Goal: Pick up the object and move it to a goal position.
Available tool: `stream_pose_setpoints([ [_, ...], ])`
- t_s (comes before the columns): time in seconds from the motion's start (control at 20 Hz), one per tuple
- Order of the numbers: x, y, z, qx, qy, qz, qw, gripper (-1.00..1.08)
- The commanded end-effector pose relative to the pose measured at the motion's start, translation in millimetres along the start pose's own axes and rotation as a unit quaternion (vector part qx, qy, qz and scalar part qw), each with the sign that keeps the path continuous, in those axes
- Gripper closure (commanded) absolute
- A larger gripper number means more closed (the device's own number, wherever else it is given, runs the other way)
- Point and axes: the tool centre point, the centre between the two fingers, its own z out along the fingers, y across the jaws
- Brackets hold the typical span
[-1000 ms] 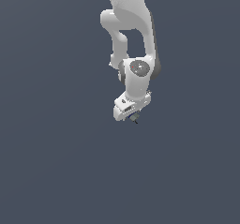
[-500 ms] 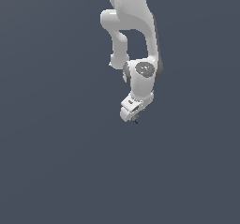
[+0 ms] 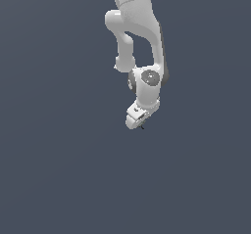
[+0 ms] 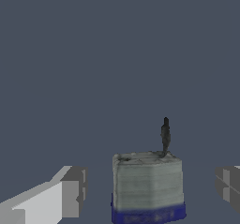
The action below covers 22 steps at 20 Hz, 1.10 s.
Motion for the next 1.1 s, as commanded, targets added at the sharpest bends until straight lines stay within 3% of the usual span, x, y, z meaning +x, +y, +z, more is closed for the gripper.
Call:
stream_pose_setpoints([
  [0.0, 0, -1, 13, 0.000, 0.000, -0.001, 1.0000, -0.92],
  [0.35, 0, -1, 27, 0.000, 0.000, -0.002, 1.0000, -0.92],
  [0.4, 0, -1, 27, 0.000, 0.000, -0.002, 1.0000, 1.08],
  [1.05, 0, 3, 24, 0.000, 0.000, -0.001, 1.0000, 1.08],
])
